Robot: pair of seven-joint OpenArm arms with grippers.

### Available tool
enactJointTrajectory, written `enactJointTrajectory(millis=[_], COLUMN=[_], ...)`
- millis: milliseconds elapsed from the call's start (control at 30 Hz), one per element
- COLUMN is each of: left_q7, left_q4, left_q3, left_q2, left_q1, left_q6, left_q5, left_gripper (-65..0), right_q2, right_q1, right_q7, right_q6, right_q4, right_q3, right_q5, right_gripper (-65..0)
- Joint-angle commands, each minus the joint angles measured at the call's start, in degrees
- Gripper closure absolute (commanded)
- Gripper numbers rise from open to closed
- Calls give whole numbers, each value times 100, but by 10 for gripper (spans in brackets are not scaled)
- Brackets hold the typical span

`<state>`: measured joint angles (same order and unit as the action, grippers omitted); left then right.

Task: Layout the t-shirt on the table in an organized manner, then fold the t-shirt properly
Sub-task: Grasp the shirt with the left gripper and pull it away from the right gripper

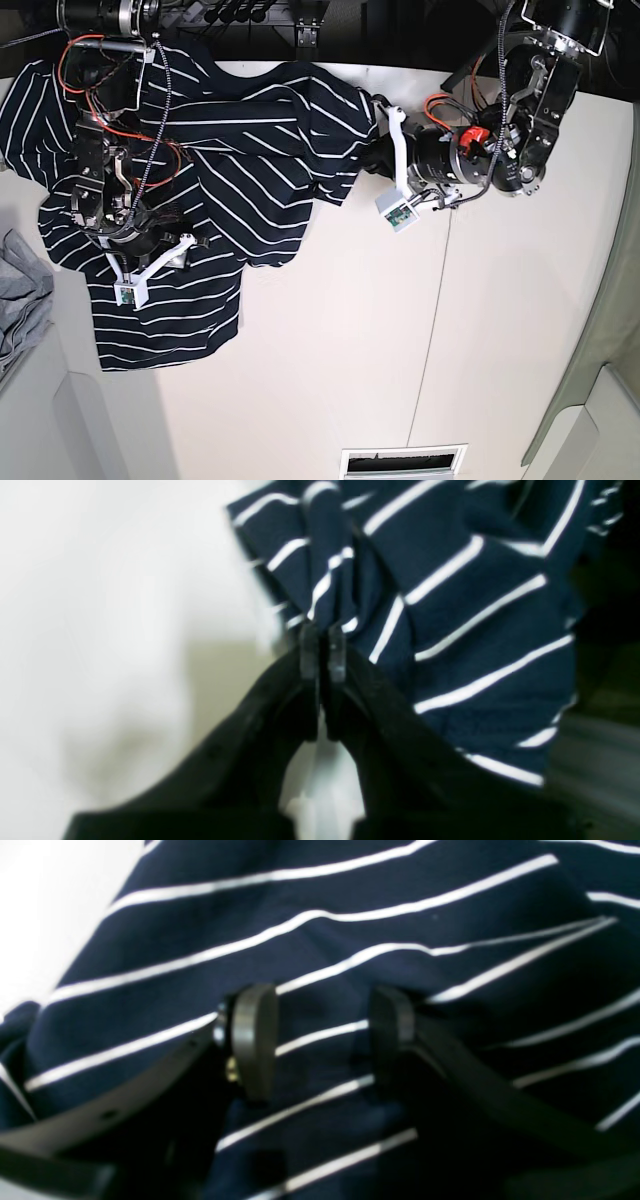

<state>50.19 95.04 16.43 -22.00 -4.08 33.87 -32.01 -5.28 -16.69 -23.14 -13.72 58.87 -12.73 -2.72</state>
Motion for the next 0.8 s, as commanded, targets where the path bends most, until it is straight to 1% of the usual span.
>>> enactJointTrajectory(millis=[0, 133, 200, 300, 367, 467, 567, 633, 700, 733, 767], left_q7=[-63, -153, -151, -140, -7, 302, 483, 549, 549, 535, 533], left_q4=[87, 94, 94, 94, 94, 94, 94, 94, 94, 94, 94], left_q3=[-66, -400, -664, -1073, -1281, -1368, -1366, -1366, -1368, -1373, -1394], left_q2=[-136, -487, -623, -791, -868, -866, -826, -802, -809, -822, -820], left_q1=[111, 138, 136, 136, 131, 116, 81, 83, 90, 92, 98], left_q6=[11, -131, -131, -131, -120, 236, 413, 496, 494, 494, 494], left_q5=[-74, -212, -356, -562, -896, -1416, -1869, -1921, -1917, -1917, -1917], left_gripper=[0, 0, 0, 0, 0, 0, 0, -3, -86, -117, -132], right_q2=[-175, -525, -686, -863, -916, -907, -890, -881, -883, -883, -881], right_q1=[-92, -72, -74, -74, -74, -74, -74, -76, -76, -76, -76], right_q7=[20, 20, 20, 20, 17, 17, 17, 17, 11, -2, -4], right_q6=[70, 68, 70, 70, 72, 44, 39, 35, -13, -57, -133], right_q4=[2, -33, -33, -33, -33, -33, -33, -31, -11, 22, 74], right_q3=[-22, -22, -22, -22, -24, -22, -22, -22, -24, -22, -22], right_q5=[37, 15, -35, -177, -225, -415, -669, -859, -1016, -1051, -1106], right_gripper=[-299, -299, -299, -299, -299, -299, -299, -299, -299, -299, -299])
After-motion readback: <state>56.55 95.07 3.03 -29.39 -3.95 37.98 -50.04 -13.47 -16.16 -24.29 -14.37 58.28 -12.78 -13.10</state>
